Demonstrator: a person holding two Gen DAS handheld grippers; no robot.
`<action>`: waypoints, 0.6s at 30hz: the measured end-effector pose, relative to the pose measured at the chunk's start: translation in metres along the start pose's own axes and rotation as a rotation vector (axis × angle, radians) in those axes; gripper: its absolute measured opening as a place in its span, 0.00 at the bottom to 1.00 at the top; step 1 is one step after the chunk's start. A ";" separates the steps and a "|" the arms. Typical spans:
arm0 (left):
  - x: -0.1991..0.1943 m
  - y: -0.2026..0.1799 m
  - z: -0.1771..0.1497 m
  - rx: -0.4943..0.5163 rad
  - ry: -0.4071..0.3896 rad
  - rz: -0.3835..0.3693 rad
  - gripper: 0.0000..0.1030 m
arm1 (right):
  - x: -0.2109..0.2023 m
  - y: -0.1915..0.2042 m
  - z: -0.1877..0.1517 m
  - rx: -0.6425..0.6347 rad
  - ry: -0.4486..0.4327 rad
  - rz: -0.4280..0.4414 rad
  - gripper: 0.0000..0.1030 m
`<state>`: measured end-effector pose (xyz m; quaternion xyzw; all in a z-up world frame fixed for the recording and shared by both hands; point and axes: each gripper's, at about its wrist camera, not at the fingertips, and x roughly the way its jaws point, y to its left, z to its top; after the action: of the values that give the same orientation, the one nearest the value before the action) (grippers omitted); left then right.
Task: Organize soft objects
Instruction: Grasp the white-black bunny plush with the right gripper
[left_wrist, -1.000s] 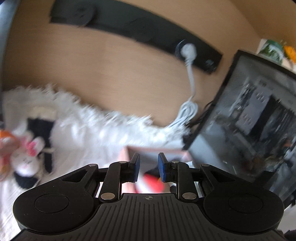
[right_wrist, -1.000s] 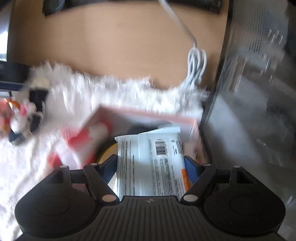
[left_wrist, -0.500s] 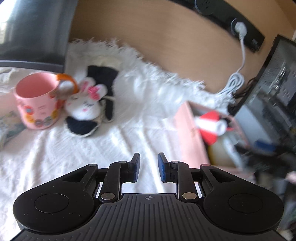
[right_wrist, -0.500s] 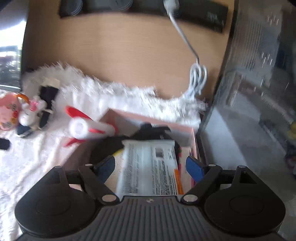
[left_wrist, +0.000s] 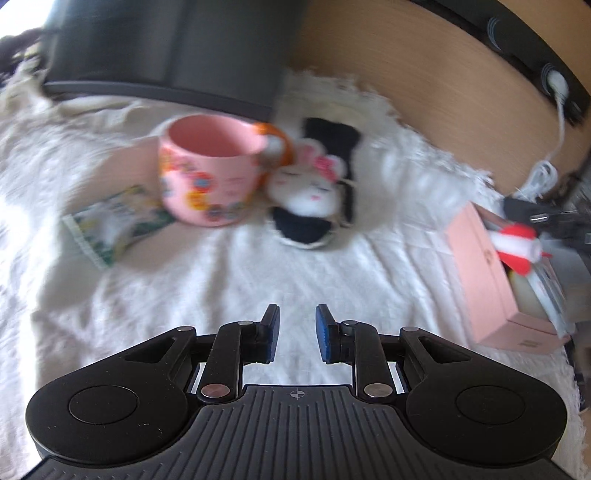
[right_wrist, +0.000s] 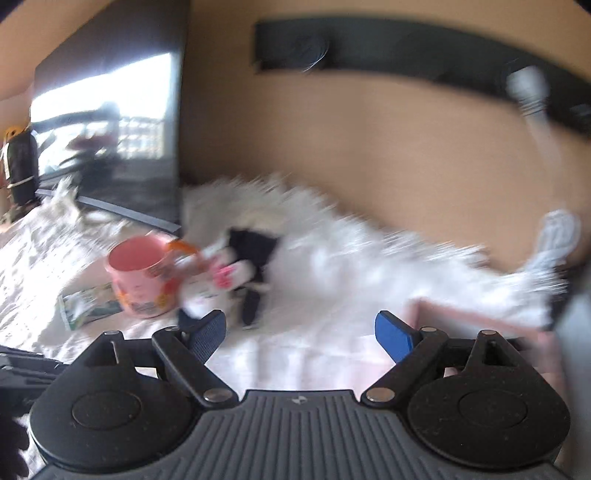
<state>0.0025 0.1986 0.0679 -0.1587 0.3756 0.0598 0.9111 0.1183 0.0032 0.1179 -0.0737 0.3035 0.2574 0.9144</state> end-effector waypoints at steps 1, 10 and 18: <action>-0.003 0.008 0.000 -0.014 -0.002 0.007 0.23 | 0.016 0.008 0.002 0.008 0.023 0.020 0.86; -0.025 0.063 -0.023 -0.091 0.037 0.020 0.23 | 0.152 0.057 0.031 0.095 0.093 0.010 0.86; -0.034 0.076 -0.033 -0.089 0.059 -0.010 0.23 | 0.207 0.033 0.039 0.288 0.214 0.132 0.65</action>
<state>-0.0614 0.2594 0.0510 -0.2027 0.3983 0.0670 0.8921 0.2627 0.1312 0.0273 0.0511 0.4370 0.2614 0.8591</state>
